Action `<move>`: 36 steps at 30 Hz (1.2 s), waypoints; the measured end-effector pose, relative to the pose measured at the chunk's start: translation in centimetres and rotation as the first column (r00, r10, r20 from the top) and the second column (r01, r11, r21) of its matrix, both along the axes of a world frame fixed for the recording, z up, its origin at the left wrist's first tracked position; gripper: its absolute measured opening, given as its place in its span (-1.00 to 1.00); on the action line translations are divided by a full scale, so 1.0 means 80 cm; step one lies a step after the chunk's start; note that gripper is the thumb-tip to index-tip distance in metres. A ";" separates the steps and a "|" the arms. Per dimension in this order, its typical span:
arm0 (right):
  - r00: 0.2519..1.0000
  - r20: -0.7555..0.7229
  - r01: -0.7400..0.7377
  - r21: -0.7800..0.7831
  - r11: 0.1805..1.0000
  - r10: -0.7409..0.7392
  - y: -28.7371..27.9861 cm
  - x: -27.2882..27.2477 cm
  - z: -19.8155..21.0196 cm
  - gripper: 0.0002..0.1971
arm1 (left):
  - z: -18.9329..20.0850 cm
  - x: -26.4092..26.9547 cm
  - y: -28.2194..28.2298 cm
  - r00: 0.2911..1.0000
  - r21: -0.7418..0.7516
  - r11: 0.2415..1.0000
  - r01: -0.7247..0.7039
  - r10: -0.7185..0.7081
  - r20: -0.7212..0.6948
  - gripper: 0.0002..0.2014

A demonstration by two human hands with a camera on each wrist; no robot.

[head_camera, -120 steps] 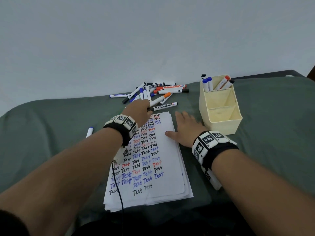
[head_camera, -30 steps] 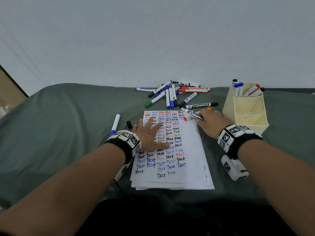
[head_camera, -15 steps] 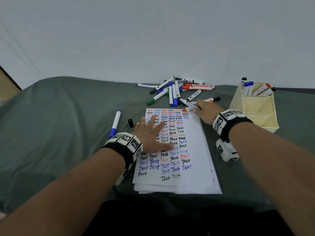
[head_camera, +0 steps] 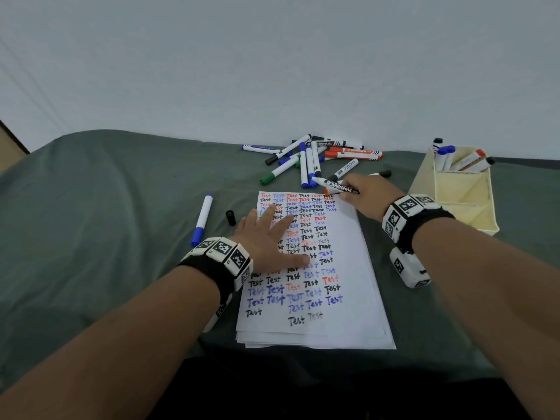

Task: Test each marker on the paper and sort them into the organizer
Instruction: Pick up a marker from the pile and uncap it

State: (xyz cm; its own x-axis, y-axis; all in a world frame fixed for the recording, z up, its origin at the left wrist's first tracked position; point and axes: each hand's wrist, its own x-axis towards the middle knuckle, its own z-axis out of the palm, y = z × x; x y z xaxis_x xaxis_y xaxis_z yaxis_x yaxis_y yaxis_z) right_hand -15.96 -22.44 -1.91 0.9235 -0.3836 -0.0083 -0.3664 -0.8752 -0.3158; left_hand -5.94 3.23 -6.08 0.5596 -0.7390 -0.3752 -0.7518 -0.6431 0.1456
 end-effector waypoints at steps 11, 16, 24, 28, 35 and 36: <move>0.995 0.074 0.069 -0.011 0.998 -0.068 -0.003 0.007 0.006 -0.74 | 0.013 -0.001 0.000 0.998 -0.070 0.998 0.000 0.005 0.063 0.06; 0.928 0.299 0.112 0.345 0.932 -0.223 0.004 0.001 0.015 -0.73 | 0.015 0.000 -0.001 0.998 -0.056 0.998 0.011 -0.007 0.069 0.06; 0.779 0.268 -0.288 0.956 0.056 -0.567 0.031 -0.030 0.002 -0.65 | 0.017 -0.003 0.001 1.000 -0.037 0.999 0.001 -0.001 -0.006 0.02; 0.744 0.257 -0.353 0.935 -0.035 -0.616 0.040 -0.036 -0.023 -0.72 | 0.018 -0.005 0.002 0.998 -0.045 0.999 -0.011 0.009 -0.059 0.00; 0.607 0.160 -0.331 0.941 -0.064 -0.779 0.039 -0.027 -0.044 -0.84 | 0.010 -0.003 0.000 0.998 -0.007 1.000 0.006 -0.007 -0.061 -0.02; 0.593 0.150 -0.342 0.936 -0.079 -0.791 0.038 -0.025 -0.046 -0.86 | 0.008 -0.002 0.000 0.998 0.005 1.000 0.014 -0.014 -0.055 -0.02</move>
State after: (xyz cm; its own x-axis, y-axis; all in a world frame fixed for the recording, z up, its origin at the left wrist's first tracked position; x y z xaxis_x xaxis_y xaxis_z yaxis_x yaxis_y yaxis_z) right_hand -17.98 -19.38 -5.58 0.6846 -0.6956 -0.2179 0.3127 0.5503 -0.7742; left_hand -6.08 3.21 -5.45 0.5276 -0.7443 -0.4094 -0.7514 -0.6337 0.1838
